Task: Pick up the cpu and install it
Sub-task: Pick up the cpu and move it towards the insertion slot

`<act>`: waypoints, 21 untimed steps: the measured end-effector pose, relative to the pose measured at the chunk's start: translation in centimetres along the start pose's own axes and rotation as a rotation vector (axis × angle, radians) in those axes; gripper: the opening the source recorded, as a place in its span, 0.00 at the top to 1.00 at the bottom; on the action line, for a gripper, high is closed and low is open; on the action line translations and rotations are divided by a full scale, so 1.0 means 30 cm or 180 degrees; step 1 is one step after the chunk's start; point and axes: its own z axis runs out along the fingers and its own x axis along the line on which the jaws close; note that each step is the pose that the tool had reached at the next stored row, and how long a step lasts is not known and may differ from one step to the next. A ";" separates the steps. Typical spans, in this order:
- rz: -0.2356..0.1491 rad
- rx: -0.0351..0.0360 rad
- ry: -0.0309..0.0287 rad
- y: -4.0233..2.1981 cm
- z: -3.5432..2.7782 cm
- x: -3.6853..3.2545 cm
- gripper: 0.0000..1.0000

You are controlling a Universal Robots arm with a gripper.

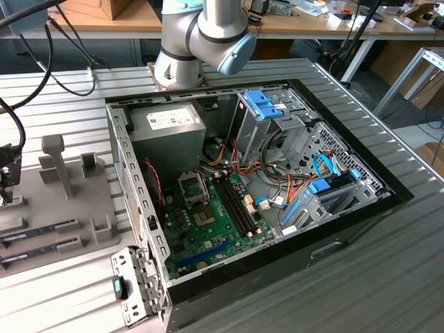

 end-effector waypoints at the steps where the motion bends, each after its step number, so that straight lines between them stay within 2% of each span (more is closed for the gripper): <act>1: 0.0000 0.0000 0.0000 0.000 -0.005 0.000 0.53; 11: 0.0000 0.0000 0.0000 0.000 -0.045 -0.001 0.53; 12: 0.0000 0.0000 0.0000 0.000 -0.083 -0.002 0.53; 14: 0.0000 0.0000 0.0000 0.000 -0.112 -0.003 0.53; 21: 0.0000 0.0000 0.0000 0.000 -0.138 -0.004 0.53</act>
